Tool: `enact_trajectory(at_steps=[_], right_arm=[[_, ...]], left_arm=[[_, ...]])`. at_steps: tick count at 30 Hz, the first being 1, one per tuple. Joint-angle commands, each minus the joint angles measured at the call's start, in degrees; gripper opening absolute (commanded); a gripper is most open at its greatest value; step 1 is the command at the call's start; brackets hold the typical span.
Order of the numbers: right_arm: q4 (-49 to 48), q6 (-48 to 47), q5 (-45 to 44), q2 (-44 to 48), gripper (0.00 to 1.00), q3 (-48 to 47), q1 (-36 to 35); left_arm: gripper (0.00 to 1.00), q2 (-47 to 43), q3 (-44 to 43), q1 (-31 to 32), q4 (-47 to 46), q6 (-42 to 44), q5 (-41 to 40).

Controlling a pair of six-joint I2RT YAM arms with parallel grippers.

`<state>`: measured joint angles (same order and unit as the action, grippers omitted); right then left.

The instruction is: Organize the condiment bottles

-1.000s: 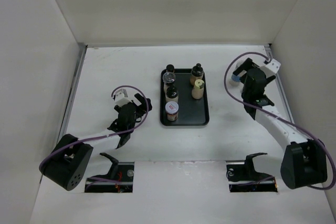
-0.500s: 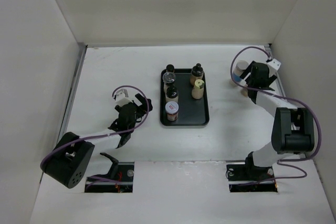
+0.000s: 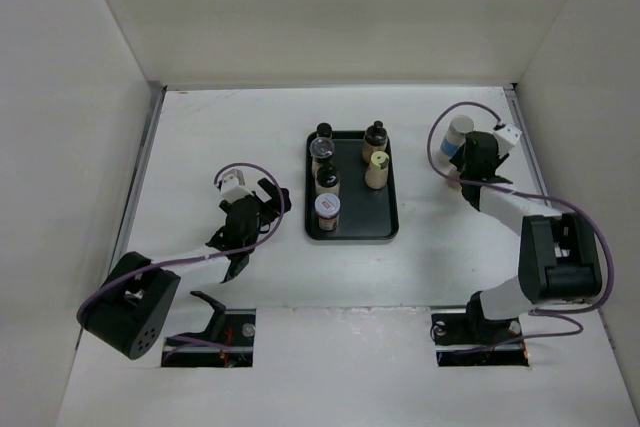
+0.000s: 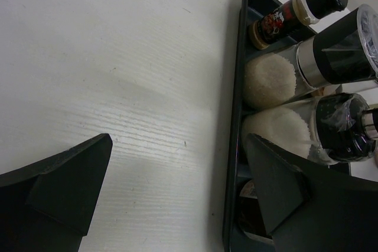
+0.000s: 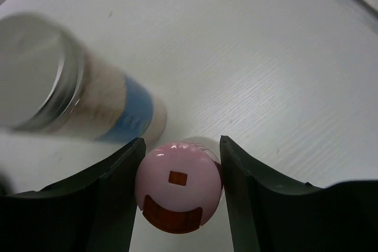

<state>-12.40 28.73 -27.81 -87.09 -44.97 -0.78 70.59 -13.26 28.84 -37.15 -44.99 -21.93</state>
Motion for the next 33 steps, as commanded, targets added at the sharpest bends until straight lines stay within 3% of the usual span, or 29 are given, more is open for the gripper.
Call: enact_trajectory(at_steps=[1, 5, 10, 18, 26, 33], right_arm=[[-1.31, 0.45, -3.47, 7.18, 0.47, 2.87, -6.54], [1.76, -0.17, -5.67, 15.18, 0.47, 3.92, -15.68], [5.9, -0.96, -4.79, 18.0, 0.48, 3.75, -26.05], [5.38, -0.34, -4.79, 11.08, 0.48, 0.5, -39.25], [-6.66, -2.27, -4.88, 0.97, 0.48, -0.64, -38.91], [-11.15, -4.21, -6.11, -3.43, 0.48, -2.31, -36.1]], left_arm=[[1.0, -1.85, -0.11, -0.93, -3.1, -0.27, 0.49], [1.0, -0.63, -0.63, -0.76, -3.11, -0.36, 0.4], [1.0, -0.45, -0.72, -0.94, -3.2, -0.36, 0.84], [1.0, 0.16, -1.07, -0.67, -3.28, -0.36, 0.84], [1.0, -0.63, -0.81, -1.11, -3.28, -0.36, 0.84], [1.0, -0.54, -0.72, -1.2, -3.28, -0.36, 0.84]])
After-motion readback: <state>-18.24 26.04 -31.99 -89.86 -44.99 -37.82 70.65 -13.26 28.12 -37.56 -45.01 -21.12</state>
